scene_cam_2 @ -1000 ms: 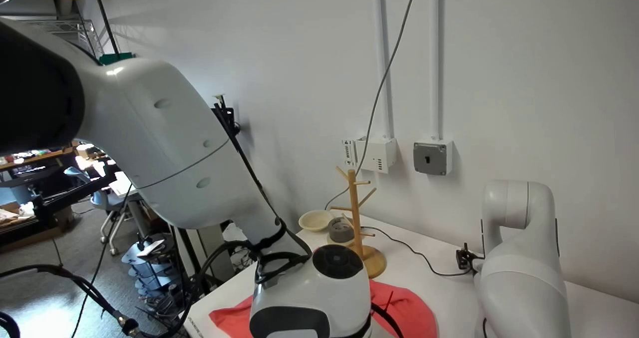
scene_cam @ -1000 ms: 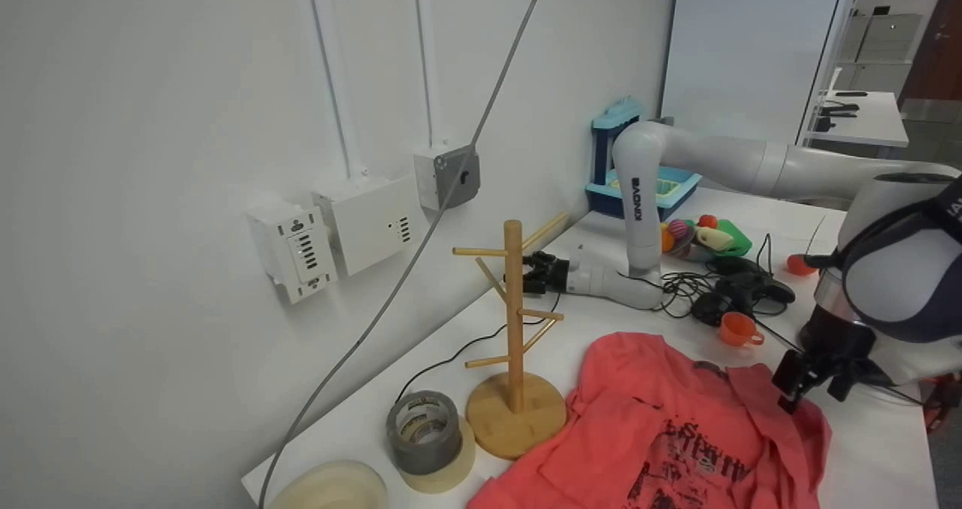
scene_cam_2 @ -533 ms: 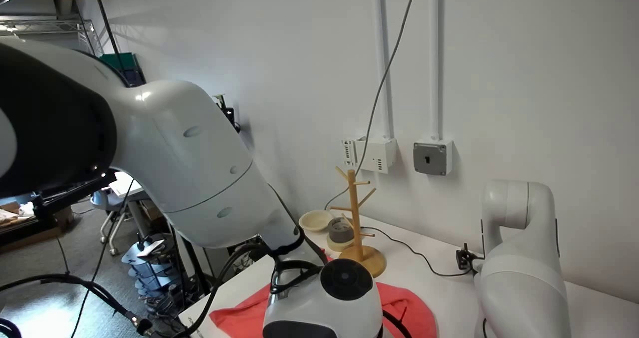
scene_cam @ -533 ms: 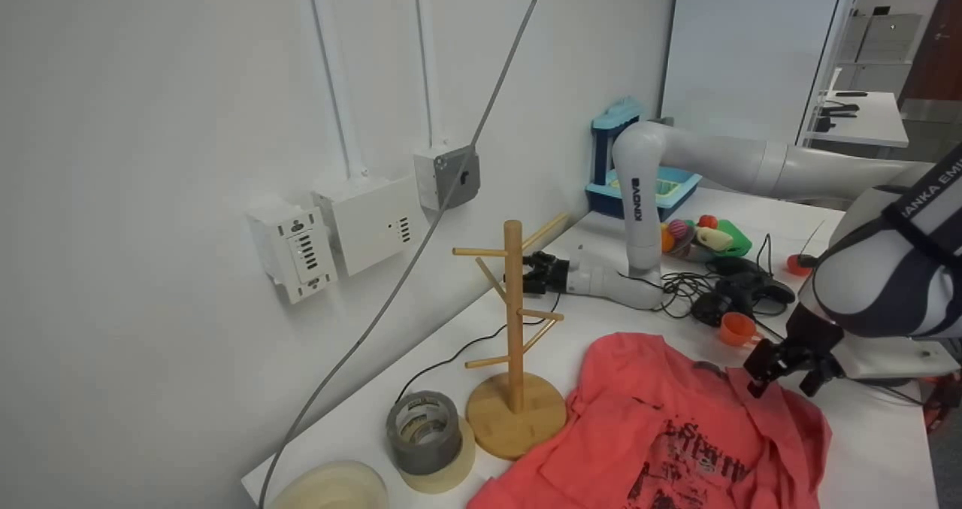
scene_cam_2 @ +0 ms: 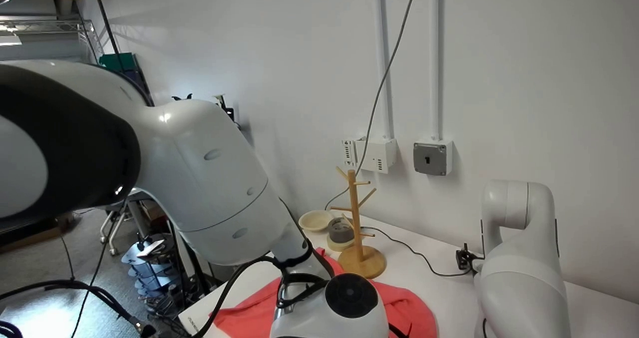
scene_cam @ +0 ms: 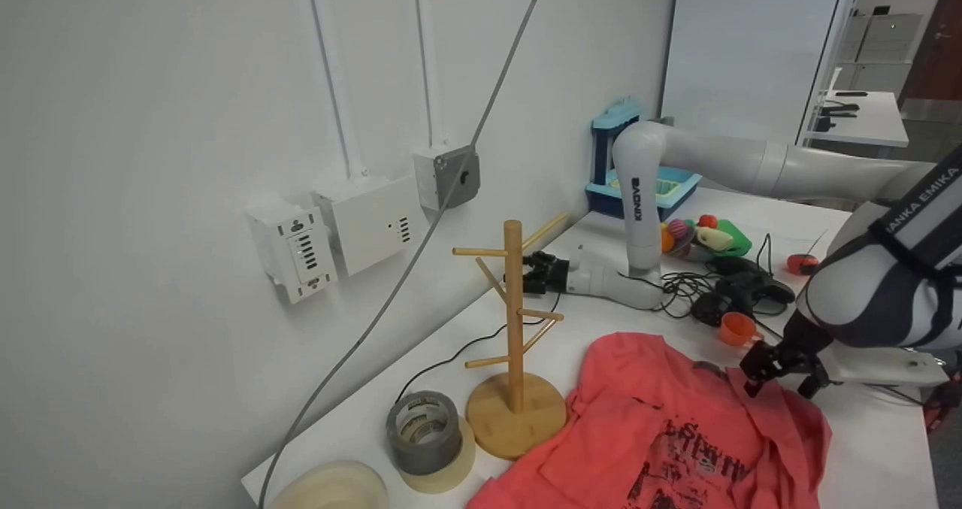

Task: Fold the sweatshirt from top to bottom

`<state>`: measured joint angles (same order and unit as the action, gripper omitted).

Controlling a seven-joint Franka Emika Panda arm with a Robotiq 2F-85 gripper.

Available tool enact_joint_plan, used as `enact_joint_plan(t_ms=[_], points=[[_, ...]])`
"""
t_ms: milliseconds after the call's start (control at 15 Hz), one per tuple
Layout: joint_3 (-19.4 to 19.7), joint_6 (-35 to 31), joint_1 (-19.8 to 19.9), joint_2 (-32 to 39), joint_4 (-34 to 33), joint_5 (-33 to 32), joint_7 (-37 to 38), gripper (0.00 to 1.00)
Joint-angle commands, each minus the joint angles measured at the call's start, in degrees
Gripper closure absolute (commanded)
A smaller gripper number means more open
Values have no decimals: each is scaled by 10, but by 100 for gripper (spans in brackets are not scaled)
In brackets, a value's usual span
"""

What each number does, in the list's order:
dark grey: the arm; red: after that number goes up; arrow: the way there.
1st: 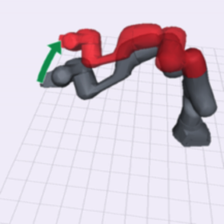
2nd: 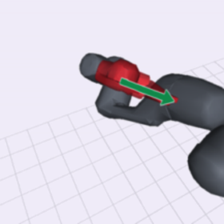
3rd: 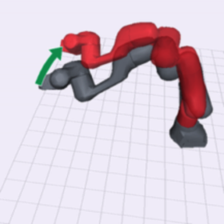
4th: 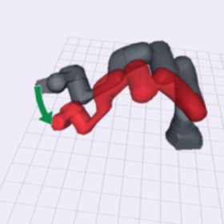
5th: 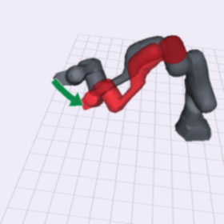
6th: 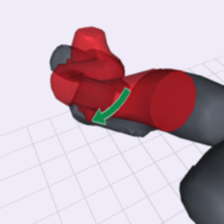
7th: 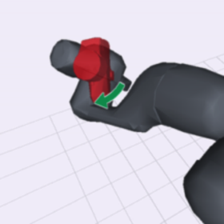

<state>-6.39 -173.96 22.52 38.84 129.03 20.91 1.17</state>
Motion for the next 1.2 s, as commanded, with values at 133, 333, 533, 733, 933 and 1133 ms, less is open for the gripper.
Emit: enact_joint_plan(t_ms=[133,333,533,733,933,1133], points=[[-3,-13,2,22,-22,1,25,51],[4,-15,-6,13,-15,0,34,73],[5,-19,-8,-3,-5,-2,33,95],[2,-27,-1,-23,-4,-2,29,100],[6,-56,-3,-44,-1,-5,32,98],[8,-86,-7,-66,5,-13,36,98]])
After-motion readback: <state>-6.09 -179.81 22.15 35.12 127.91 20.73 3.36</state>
